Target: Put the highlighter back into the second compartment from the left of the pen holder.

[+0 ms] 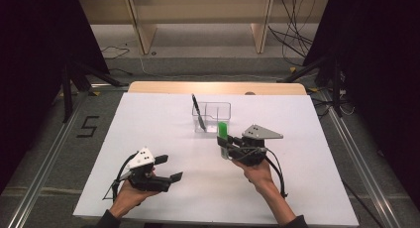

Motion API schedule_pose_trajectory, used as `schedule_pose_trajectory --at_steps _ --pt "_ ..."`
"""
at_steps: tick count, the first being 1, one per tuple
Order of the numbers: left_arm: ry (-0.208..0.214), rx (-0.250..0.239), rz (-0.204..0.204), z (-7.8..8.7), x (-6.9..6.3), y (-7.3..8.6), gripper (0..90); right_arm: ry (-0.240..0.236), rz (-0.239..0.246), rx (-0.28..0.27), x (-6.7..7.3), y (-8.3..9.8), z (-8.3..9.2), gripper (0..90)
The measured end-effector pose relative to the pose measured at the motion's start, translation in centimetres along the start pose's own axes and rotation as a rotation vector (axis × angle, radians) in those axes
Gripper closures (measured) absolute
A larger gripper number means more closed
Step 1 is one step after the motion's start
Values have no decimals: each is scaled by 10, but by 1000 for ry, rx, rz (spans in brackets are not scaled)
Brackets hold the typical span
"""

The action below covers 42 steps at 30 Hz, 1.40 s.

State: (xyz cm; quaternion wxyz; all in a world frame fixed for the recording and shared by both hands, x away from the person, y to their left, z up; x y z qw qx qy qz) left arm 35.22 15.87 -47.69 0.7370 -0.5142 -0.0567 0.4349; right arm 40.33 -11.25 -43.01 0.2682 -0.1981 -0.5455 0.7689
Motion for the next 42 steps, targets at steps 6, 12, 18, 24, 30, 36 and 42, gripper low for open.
schedule_pose_trajectory --at_steps 6,12,18,24,30,36,42 --pt "-16 -6 16 3 5 3 150 7 -14 -4 -12 -11 -10 772" --pt "-27 -7 4 3 5 4 150 18 -30 5 -23 -20 -19 772" --pt "-29 -11 8 3 5 5 150 21 -47 10 -29 -23 -26 772" --pt "-35 -13 3 3 6 5 150 28 -57 13 -35 -26 -29 772" --pt "-38 -21 -5 4 7 5 150 37 -65 11 -41 -31 -33 772" --pt "-38 -26 -11 3 7 6 151 47 -69 16 -47 -36 -37 772" --pt "-37 -14 -21 1 5 8 150 54 -80 12 -53 -43 -42 772"
Point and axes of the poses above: each handheld gripper's, and its own axes: z roughly backward along the jaws, y roughly out of its underside, x roughly to its left, the point moved 4 cm from there along -z, roughly forward along the jaws, and after that the axes turned 13 degrees about z, right-handed, at the moved point
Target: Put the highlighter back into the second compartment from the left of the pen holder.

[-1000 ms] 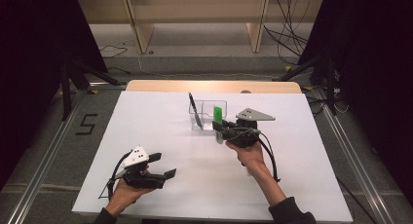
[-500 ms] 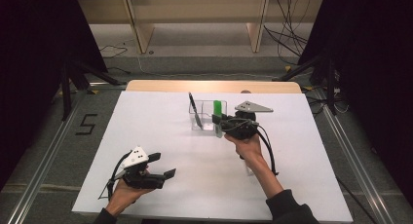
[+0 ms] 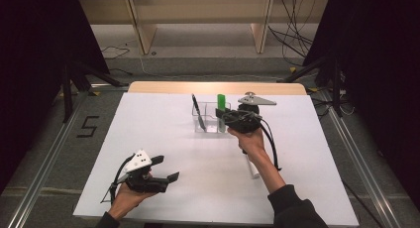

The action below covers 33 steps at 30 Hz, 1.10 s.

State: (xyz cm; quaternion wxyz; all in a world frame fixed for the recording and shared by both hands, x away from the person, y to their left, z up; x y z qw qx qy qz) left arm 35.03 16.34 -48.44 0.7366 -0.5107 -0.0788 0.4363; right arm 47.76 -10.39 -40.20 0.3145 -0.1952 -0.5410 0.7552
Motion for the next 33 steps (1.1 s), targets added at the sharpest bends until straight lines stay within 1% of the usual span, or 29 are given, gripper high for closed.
schedule_pose_trajectory --at_steps 2,5,11,12,14,17,20,23,25,27,33 --pt "1 -1 3 -1 -1 0 150 3 -5 -2 -2 -3 -2 772" --pt "-1 4 -6 -2 -1 1 150 7 -12 -2 -4 -8 -5 772" --pt "-5 0 -11 -2 0 1 150 22 3 -2 -6 -18 -12 772" --pt "-5 -2 -9 -1 0 1 150 26 6 -2 -7 -20 -14 772" --pt "8 -1 3 -1 0 0 151 34 10 2 -8 -23 -16 772" --pt "16 -4 6 -2 -1 0 151 47 4 -1 -11 -25 -20 772" --pt "22 5 7 -2 -2 1 150 62 2 -1 -15 -28 -23 772" --pt "26 4 8 -2 -3 1 150 78 8 14 -18 -30 -28 772" --pt "25 1 6 -2 -3 1 150 83 12 22 -19 -31 -32 771" --pt "27 -3 12 -2 -3 1 150 87 18 27 -20 -32 -35 771" --pt "30 1 9 -2 -3 1 150 101 15 33 -23 -35 -42 772"
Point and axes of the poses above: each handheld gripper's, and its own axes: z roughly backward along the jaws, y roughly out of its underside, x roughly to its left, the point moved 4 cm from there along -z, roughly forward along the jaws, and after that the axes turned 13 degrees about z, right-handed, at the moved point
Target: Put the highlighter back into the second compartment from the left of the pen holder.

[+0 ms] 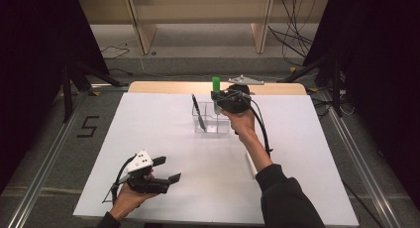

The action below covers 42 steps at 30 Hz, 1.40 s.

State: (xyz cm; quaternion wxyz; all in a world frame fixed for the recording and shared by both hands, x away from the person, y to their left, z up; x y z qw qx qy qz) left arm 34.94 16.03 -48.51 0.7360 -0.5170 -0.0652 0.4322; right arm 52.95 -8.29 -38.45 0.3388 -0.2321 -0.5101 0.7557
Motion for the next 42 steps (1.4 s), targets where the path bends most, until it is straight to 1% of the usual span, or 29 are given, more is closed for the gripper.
schedule_pose_trajectory --at_steps 9,12,19,21,24,27,29,32,42 --pt "1 0 2 0 0 0 150 19 7 12 -2 -7 -9 771" --pt "4 -7 4 0 0 0 150 25 7 21 -2 -8 -14 772" --pt "8 -14 5 1 0 -1 150 31 -4 45 -2 -4 -28 771" --pt "6 -11 5 1 0 0 150 31 -13 51 -2 -3 -31 771" --pt "5 -10 6 0 0 0 150 36 -14 59 -2 -2 -35 771" --pt "6 -17 8 1 0 -1 150 38 -10 64 -2 -3 -38 771" --pt "5 -15 6 1 0 -1 150 34 -15 62 -1 -2 -40 771" --pt "5 -13 0 1 0 -1 150 39 -13 73 -1 0 -42 771" --pt "7 -11 3 0 -1 0 150 43 -15 94 0 6 -49 770"
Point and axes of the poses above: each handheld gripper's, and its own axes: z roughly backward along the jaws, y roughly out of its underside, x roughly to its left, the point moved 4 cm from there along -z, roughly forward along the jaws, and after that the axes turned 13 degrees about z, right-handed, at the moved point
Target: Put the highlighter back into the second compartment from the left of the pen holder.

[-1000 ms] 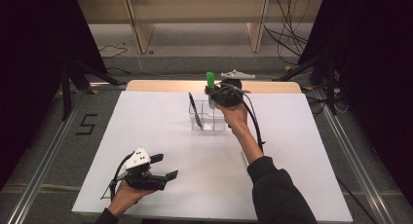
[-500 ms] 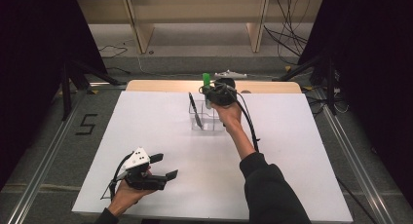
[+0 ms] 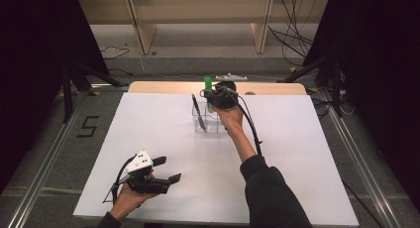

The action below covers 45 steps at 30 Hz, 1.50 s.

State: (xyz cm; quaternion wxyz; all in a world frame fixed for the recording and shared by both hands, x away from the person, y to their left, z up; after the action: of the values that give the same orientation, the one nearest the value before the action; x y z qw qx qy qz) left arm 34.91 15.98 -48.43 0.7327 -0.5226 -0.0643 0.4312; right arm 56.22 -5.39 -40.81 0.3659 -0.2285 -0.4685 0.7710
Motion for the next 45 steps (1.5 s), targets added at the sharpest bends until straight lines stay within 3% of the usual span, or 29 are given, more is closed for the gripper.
schedule_pose_trajectory --at_steps 42,43,45 --pt "-14 3 0 0 2 0 151 16 24 60 -1 17 -10 763" --pt "-14 3 0 0 2 0 150 16 30 62 -1 17 -10 738" --pt "-14 3 -1 0 2 0 151 23 45 59 -1 16 -9 606"
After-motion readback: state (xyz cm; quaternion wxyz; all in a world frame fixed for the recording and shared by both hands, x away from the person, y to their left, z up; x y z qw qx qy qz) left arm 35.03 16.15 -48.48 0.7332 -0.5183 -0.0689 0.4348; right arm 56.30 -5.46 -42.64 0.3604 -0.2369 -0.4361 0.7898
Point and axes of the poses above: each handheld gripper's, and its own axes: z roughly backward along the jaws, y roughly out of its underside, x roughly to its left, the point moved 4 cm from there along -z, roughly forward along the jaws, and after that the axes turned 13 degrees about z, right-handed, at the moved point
